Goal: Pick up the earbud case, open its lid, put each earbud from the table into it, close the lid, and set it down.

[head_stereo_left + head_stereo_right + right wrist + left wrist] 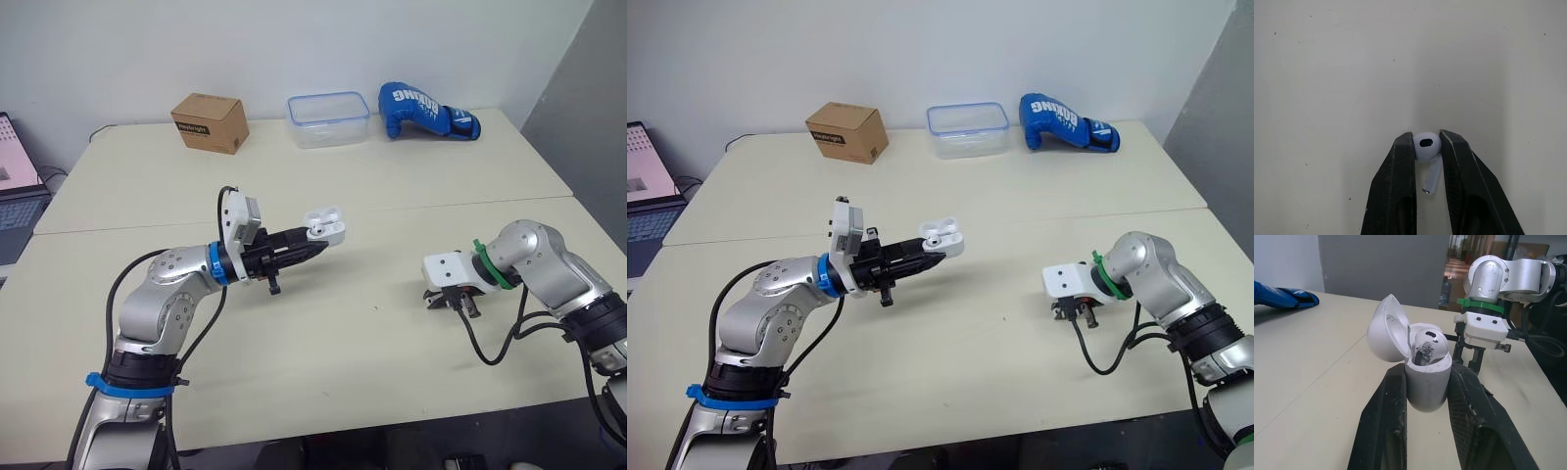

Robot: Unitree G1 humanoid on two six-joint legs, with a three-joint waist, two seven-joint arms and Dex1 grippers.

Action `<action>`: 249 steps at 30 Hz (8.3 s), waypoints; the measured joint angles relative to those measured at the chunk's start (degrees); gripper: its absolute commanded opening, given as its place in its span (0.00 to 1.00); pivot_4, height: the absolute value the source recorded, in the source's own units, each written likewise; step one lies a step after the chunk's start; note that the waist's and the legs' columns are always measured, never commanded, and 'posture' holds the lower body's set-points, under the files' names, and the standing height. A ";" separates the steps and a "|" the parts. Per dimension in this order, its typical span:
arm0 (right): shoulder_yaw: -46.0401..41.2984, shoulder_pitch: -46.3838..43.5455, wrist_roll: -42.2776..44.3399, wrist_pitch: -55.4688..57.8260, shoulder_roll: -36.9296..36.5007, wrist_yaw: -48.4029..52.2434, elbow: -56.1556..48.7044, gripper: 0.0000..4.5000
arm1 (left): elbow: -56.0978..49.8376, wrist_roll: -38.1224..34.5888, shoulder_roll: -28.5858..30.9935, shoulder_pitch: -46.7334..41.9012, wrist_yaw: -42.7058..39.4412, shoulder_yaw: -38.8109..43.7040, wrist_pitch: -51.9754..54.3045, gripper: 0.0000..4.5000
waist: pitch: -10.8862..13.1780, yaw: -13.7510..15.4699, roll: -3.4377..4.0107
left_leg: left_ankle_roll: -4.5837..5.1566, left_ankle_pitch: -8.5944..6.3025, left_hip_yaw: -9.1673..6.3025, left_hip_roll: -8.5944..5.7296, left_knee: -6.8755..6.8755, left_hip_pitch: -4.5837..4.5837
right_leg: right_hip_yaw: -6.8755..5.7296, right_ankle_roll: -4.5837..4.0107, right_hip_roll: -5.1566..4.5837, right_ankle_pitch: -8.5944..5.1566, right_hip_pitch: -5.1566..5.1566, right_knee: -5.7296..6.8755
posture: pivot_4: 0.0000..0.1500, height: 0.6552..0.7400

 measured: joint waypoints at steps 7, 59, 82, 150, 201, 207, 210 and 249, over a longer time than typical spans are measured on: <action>-0.68 -0.23 -2.26 1.74 0.08 0.07 -1.23 0.85 | -0.05 0.00 0.00 -0.15 0.04 -0.01 0.06 0.17 | 0.00 0.04 0.00 | 0.00 0.00 -0.02 -0.01 -0.02 -0.02 | -0.02 0.00 0.00 0.00 -0.01 -0.03 | 1.00 0.89; 9.91 -4.65 -20.02 20.14 1.05 6.62 -15.24 0.48 | 0.16 1.19 -1.35 -0.53 0.99 -1.16 -2.24 0.17 | 0.00 0.05 0.00 | 0.00 0.00 -0.01 -0.01 -0.01 -0.04 | -0.01 0.00 0.00 0.00 -0.05 0.00 | 1.00 0.89; 16.08 -7.74 -20.58 22.06 0.64 6.79 -17.56 0.48 | 0.16 1.20 -1.56 -0.43 2.03 -1.16 -2.24 0.17 | 0.00 0.05 0.00 | -0.01 0.00 -0.03 -0.01 -0.01 -0.04 | -0.01 0.00 0.00 0.00 -0.05 -0.01 | 1.00 0.89; -35.14 13.07 24.69 53.16 34.26 -37.05 -50.63 0.09 | 12.95 1.50 -2.78 -5.42 -11.47 -2.52 -5.01 0.17 | 0.00 -0.06 0.02 | -0.01 0.00 -0.16 -0.04 -0.02 -0.02 | -0.04 -0.01 0.02 0.00 -0.06 0.09 | 1.00 0.89; -18.35 8.84 30.72 39.48 21.97 -48.19 -42.33 0.62 | 11.17 1.12 -3.34 -5.78 -9.17 -2.82 -2.94 0.17 | 0.00 -0.09 0.02 | 0.00 0.00 -0.16 -0.03 -0.02 -0.03 | -0.05 0.00 0.02 0.00 -0.05 0.06 | 1.00 0.89; -19.54 9.12 30.98 37.61 21.62 -48.33 -42.22 0.69 | 10.95 1.05 -3.25 -5.77 -9.36 -2.27 -2.94 0.17 | 0.00 -0.06 0.02 | 0.00 0.00 -0.16 -0.04 -0.02 -0.03 | -0.06 0.00 0.02 0.00 -0.04 0.05 | 1.00 0.89; -22.60 9.85 33.40 37.44 21.11 -47.01 -42.16 0.69 | 10.03 0.91 -3.26 -5.78 -9.81 -2.28 -2.95 0.17 | 0.00 -0.04 0.02 | 0.00 0.00 -0.15 -0.04 -0.02 -0.03 | -0.05 0.00 0.02 0.00 -0.04 0.04 | 1.00 0.89; -9.66 -11.78 24.48 16.64 19.51 -16.88 -5.45 0.01 | 1.05 -1.37 -0.12 -2.78 -7.93 -2.34 5.32 0.17 | 0.01 -0.23 0.04 | -0.01 0.00 -0.15 -0.01 -0.04 -0.05 | -0.04 -0.01 0.02 0.00 -0.08 0.02 | 1.00 0.89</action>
